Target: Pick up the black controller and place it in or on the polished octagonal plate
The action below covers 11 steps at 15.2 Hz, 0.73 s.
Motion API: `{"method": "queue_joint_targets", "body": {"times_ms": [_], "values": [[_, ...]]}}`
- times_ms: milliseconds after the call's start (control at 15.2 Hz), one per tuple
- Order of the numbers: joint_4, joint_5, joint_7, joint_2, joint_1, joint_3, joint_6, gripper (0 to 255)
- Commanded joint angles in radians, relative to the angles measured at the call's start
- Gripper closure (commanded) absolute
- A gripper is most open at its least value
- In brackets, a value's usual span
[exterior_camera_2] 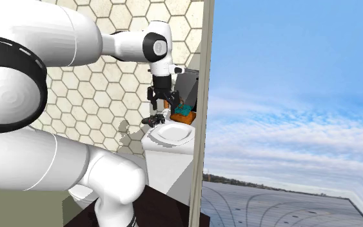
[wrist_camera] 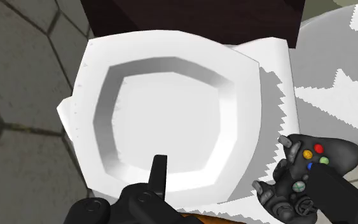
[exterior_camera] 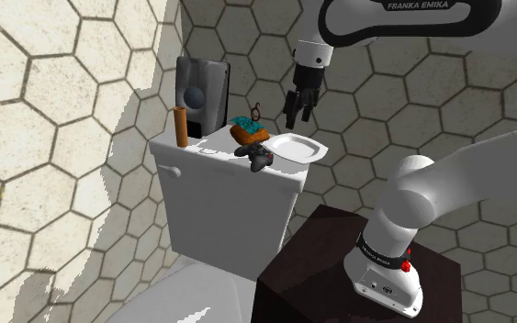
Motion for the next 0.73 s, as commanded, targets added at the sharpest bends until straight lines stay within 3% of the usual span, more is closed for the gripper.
{"method": "queue_joint_targets", "body": {"times_ms": [0, 660], "values": [[0.0, 0.0, 0.0, 0.0, 0.0, 0.0, 0.0, 0], [0.07, 0.14, 0.405, 0.229, -0.016, 0.197, 0.168, 0]]}}
